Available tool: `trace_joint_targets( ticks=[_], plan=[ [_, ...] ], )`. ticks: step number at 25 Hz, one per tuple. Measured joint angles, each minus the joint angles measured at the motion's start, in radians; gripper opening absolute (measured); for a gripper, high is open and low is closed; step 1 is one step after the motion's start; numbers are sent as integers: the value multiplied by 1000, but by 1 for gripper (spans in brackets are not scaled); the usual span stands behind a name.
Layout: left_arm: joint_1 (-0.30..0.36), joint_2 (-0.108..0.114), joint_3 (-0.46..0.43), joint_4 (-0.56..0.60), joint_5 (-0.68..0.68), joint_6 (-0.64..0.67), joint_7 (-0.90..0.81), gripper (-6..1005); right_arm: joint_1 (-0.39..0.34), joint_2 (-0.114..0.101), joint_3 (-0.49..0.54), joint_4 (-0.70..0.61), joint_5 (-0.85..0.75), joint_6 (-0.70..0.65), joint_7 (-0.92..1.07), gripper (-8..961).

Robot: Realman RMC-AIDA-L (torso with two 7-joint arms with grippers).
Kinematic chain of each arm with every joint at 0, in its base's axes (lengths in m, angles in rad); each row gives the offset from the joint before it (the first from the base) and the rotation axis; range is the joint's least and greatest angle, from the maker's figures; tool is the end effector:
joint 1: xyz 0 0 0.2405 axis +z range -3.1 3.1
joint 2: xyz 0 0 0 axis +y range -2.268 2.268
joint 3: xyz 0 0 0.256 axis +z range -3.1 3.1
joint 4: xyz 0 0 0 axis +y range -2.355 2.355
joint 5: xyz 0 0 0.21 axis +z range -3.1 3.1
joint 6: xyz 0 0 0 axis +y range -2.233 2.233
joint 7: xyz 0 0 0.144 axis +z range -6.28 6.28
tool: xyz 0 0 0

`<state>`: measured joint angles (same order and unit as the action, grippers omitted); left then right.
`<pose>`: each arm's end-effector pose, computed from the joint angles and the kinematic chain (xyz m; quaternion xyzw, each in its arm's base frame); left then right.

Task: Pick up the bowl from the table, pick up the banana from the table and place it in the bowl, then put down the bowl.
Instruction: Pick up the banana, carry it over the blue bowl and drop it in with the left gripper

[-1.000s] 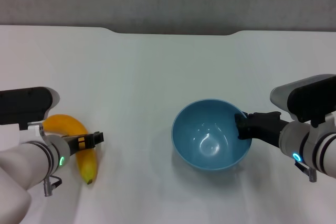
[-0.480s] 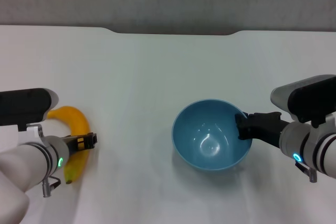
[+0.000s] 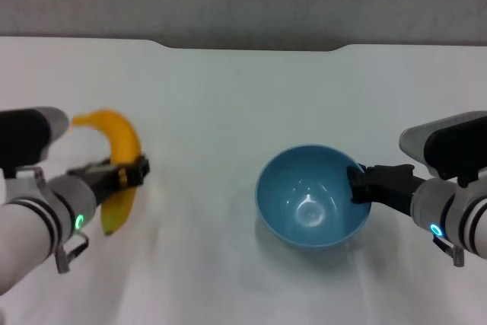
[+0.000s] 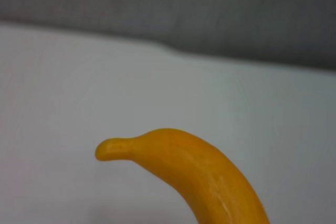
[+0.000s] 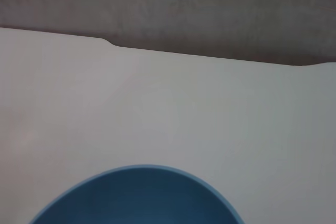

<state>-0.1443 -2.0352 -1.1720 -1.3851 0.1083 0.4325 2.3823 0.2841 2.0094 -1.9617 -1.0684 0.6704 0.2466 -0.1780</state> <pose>-0.2380 0.3387 -0.0358 -0.7203 -0.4829 -0.1292 0.4808 0.2624 0.3503 -0.0694 -0.8237 0.3878 0.0725 0.4072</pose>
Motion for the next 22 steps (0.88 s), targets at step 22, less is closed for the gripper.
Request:
trace_joint_targets(
  ticks=[22],
  plan=[
    [141, -1, 112, -59, 4, -746, 15, 520, 47, 3, -111, -46, 58, -61, 4, 45]
  ],
)
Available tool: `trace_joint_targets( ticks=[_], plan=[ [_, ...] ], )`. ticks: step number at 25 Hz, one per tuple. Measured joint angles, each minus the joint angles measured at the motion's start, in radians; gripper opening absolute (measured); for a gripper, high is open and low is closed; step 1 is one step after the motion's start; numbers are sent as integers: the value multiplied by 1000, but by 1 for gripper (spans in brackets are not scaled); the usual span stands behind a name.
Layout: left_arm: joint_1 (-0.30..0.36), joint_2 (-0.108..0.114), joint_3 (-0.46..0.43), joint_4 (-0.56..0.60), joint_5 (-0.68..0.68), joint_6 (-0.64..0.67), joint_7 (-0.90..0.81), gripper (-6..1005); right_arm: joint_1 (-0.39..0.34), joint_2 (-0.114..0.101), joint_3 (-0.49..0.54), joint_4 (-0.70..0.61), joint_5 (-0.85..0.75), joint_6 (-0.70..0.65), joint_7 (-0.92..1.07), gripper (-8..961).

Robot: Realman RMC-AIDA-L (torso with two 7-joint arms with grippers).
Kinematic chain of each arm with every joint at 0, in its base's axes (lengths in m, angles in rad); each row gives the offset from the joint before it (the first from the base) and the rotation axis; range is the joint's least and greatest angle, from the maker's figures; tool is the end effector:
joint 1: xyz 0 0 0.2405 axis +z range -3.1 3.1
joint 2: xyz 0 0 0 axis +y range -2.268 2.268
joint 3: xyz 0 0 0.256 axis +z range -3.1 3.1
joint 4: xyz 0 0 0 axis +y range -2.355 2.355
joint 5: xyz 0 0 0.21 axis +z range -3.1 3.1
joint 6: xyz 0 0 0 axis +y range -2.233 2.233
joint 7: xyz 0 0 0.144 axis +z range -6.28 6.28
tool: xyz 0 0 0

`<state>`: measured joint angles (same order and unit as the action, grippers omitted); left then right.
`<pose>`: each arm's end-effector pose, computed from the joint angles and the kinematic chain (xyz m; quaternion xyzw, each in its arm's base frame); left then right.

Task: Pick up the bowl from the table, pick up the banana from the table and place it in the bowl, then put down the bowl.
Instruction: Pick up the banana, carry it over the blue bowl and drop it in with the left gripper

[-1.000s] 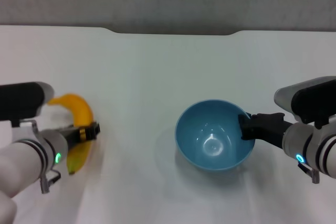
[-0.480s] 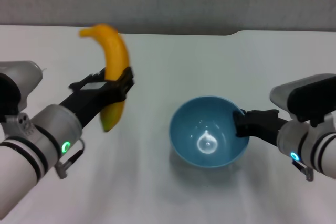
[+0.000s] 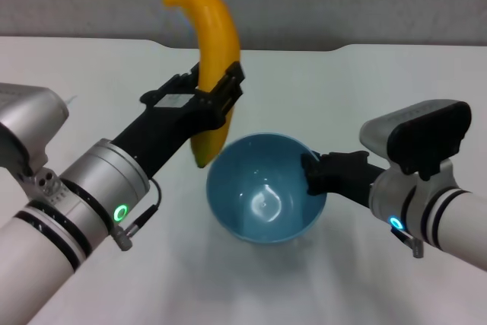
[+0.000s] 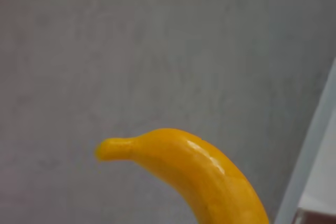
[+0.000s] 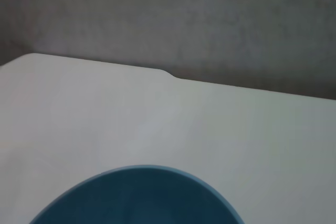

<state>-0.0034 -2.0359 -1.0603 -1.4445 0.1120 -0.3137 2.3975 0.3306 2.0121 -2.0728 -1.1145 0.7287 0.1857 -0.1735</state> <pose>-0.1491 0.3033 -0.0309 -0.7643 -0.3199 -0.4161 0.3746 0.2162 0.3495 -0.0901 -0.8509 0.3497 0.1192 0.3734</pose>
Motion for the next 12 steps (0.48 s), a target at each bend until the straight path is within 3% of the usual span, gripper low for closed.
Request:
trace_joint_targets(
  ticks=[4, 12],
  plan=[
    [-22, 0, 12, 55, 1, -104, -26, 521, 2, 0, -18, -25, 0, -1, 1, 45],
    [-111, -6, 7, 273, -13, -346, -69, 524, 5, -1, -55, -86, 0, 1, -3, 45]
  ],
)
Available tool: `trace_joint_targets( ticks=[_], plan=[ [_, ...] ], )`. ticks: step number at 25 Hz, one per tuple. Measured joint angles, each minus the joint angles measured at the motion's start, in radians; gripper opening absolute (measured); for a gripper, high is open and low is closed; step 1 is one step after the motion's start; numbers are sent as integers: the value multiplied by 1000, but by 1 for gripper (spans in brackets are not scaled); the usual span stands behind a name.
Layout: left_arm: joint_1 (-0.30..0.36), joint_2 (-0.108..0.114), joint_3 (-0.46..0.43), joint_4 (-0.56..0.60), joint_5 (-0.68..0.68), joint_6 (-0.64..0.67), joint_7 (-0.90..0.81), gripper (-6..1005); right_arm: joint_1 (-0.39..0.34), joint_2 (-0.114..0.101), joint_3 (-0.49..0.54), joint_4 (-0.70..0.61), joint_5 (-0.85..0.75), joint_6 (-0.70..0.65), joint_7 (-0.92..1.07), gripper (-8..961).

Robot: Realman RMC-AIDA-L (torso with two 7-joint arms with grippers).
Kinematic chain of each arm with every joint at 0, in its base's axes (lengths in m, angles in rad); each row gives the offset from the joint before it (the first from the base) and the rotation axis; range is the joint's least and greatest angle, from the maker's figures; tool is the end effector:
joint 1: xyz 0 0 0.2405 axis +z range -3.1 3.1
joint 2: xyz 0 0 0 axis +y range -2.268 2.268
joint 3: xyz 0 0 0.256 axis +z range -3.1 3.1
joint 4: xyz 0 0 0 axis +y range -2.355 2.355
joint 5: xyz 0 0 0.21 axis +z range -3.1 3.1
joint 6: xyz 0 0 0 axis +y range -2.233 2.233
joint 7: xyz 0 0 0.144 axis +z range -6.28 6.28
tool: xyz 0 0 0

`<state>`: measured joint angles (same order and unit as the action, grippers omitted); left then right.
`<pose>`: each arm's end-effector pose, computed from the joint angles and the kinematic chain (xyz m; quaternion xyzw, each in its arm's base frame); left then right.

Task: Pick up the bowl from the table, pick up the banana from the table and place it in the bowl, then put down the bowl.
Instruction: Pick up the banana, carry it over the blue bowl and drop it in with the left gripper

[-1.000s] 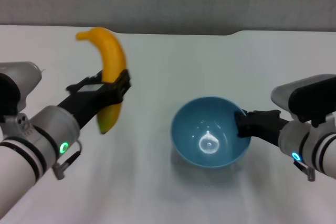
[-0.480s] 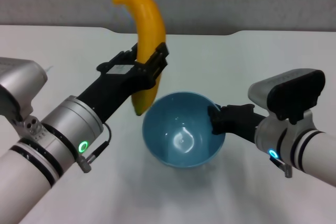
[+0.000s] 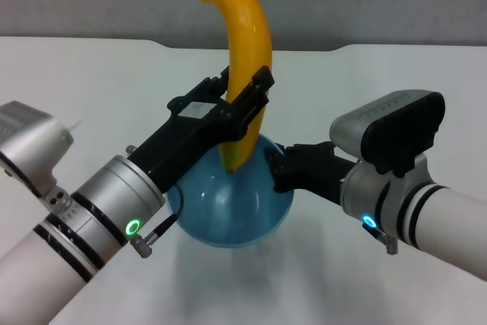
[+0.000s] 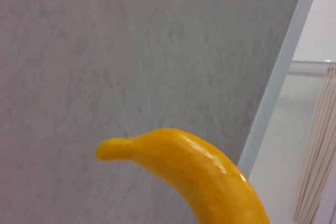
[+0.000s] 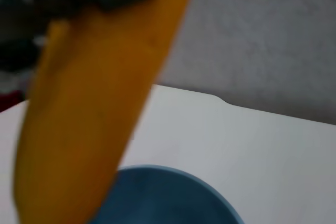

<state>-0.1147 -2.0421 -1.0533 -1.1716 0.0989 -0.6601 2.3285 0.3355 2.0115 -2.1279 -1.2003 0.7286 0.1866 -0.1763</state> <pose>-0.1561 0.3045 -0.0494 -0.7697 -0.2928 -0.4782 0.3051 0.1824 0.3417 -0.0978 -0.8707 0.3159 0.1452 0.3479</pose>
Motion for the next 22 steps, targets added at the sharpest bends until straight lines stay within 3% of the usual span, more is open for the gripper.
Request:
trace_joint_targets(
  ticks=[11, 22],
  plan=[
    [-38, -1, -23, 178, -82, -149, -1, 527, -14, -2, -7, -46, -1, 5, 0, 45],
    [-37, -1, -7, 248, -81, -225, -4, 530, -25, -4, 7, -64, -7, 5, 0, 45]
  ],
)
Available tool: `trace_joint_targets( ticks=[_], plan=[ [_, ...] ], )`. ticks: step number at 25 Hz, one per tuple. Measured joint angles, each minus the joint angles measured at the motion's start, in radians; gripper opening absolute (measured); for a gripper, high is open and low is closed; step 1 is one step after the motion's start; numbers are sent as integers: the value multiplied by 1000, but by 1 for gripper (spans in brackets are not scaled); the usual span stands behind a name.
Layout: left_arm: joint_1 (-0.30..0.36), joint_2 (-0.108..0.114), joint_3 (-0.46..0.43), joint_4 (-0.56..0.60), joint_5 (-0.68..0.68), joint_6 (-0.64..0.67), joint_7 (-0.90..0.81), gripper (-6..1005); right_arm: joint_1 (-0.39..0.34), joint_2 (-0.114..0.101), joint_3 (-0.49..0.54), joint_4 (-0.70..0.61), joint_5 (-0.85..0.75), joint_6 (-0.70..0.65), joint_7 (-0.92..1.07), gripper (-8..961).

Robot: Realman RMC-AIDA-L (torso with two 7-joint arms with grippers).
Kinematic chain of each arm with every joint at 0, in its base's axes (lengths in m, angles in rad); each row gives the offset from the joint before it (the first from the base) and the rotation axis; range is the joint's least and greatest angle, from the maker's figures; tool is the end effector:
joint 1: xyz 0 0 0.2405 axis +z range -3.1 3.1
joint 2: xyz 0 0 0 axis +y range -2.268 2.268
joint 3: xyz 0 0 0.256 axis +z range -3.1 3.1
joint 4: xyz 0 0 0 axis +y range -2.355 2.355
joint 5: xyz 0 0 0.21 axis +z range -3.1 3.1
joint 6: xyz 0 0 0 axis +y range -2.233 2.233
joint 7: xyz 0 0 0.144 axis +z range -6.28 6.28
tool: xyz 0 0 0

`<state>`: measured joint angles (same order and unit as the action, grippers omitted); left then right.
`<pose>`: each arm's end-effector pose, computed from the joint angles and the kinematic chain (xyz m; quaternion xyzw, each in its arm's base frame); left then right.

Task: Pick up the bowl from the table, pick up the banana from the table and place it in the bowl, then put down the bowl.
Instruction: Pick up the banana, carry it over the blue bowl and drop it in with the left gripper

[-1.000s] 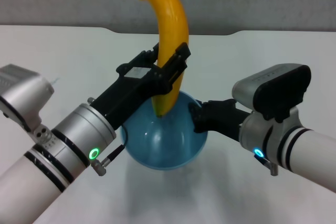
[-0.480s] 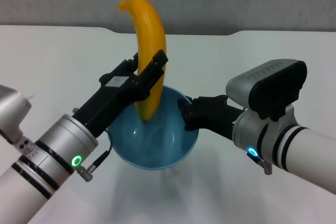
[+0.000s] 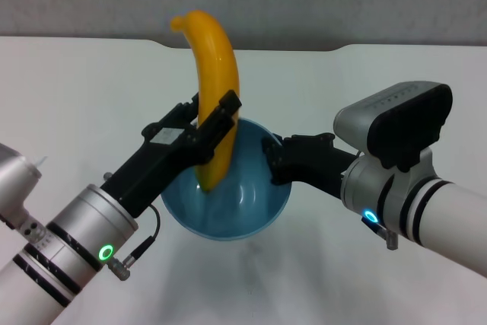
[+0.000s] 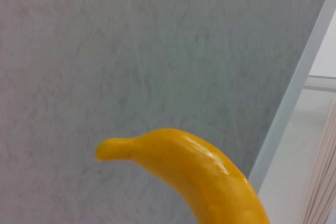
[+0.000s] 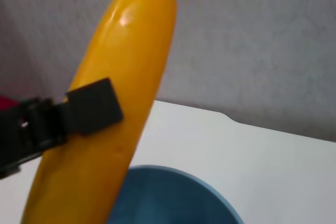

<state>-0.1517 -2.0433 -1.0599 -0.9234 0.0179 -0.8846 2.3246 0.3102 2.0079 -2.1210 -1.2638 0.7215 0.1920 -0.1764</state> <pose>-0.1982 0.3006 -0.0537 -0.7511 -0.3152 -0.4951 0.3023 0.1713 0.3392 -0.0909 -0.8693 0.3099 0.1643 0.3483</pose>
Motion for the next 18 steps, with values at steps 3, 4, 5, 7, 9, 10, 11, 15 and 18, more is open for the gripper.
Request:
trace_joint_targets(
  ticks=[3, 4, 5, 7, 9, 10, 11, 15, 18],
  plan=[
    [0, 0, 6, 12, 2, -25, 0, 531, -1, 0, 4, -1, -1, 1, 0, 45],
    [1, 0, 6, 13, 4, -29, 0, 531, -2, 0, 5, -4, -2, 1, 0, 45],
    [3, 0, 6, 14, 5, -31, 0, 532, -6, 0, 7, -8, -3, 1, -1, 45],
    [6, 0, 6, 16, 7, -32, 0, 532, -17, -1, 16, -19, -5, 1, -6, 45],
    [7, 0, 7, 24, 7, -32, 0, 533, -30, -1, 29, -33, -6, 1, -19, 45],
    [6, 0, 8, 29, 7, -32, 0, 533, -35, -1, 34, -39, -6, 1, -25, 45],
    [4, 0, 10, 35, 6, -32, 0, 534, -39, -1, 37, -43, -6, 1, -30, 45],
    [-14, 0, 19, 52, 4, -33, 0, 535, -41, -1, 43, -53, -5, 11, -41, 45],
    [-22, 0, 21, 54, 8, -33, 0, 536, -40, -2, 45, -58, -6, 16, -43, 45]
  ],
)
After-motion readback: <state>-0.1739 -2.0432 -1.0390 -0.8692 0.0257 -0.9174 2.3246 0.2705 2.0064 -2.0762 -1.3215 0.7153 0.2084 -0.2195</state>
